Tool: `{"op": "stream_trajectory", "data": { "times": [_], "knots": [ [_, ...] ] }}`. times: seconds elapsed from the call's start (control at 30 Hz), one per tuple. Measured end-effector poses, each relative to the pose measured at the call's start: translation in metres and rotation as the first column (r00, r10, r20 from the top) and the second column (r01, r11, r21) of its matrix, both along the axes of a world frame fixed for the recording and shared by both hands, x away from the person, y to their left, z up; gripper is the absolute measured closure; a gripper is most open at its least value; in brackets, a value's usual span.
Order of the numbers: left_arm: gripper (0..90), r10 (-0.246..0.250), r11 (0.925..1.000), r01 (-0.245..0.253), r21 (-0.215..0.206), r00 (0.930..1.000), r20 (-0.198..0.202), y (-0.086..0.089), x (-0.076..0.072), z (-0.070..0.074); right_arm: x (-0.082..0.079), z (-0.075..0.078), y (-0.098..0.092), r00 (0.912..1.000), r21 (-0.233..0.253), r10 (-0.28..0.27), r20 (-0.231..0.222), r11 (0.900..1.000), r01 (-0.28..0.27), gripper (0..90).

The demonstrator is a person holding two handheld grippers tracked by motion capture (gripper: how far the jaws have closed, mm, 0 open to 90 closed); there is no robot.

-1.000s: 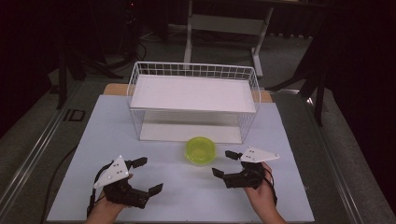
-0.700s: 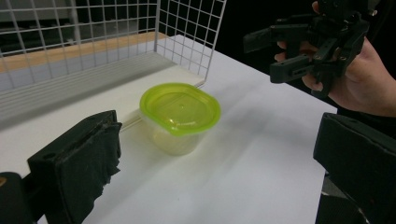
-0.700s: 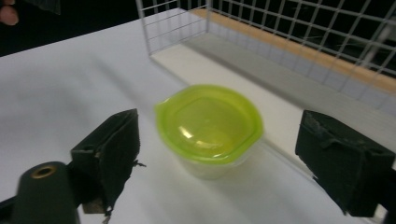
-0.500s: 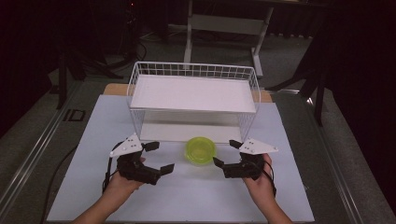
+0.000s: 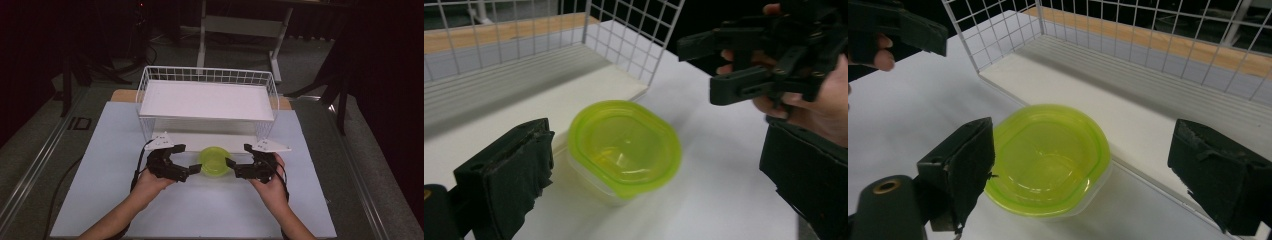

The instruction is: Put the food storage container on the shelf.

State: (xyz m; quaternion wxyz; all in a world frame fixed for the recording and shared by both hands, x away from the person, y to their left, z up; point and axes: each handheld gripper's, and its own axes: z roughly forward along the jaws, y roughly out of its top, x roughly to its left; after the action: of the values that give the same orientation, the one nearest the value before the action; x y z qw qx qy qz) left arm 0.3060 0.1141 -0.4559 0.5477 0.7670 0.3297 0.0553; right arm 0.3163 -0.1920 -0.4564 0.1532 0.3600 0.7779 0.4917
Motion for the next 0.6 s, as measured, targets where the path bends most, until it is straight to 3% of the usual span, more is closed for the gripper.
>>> {"op": "stream_trajectory", "data": {
  "times": [0.37,0.4,0.53,0.6],
  "knots": [
    [3.7,0.057,0.9982,-0.055,0.023,0.9943,-0.09,-0.011,0.024,-0.019,0.015,-0.013,0.002,0.9981,0.013,-0.016,-0.06,1.0,0.017,13.5],
    [3.7,0.08,0.9962,-0.076,0.041,0.9913,-0.105,-0.015,0.027,-0.023,0.016,-0.015,0.002,0.9973,0.017,-0.02,-0.07,1.0,0.021,13.6],
    [7.6,0.089,0.9955,-0.083,0.047,0.9838,-0.156,-0.018,0.033,-0.031,0.02,-0.026,0.002,0.9923,0.045,-0.026,-0.121,0.998,0.032,16.5],
    [15.9,0.102,0.9947,-0.098,0.031,0.9782,-0.181,-0.018,0.035,-0.036,0.02,-0.029,0.003,0.9915,0.04,-0.031,-0.126,0.999,0.036,16.7]
  ]
}}
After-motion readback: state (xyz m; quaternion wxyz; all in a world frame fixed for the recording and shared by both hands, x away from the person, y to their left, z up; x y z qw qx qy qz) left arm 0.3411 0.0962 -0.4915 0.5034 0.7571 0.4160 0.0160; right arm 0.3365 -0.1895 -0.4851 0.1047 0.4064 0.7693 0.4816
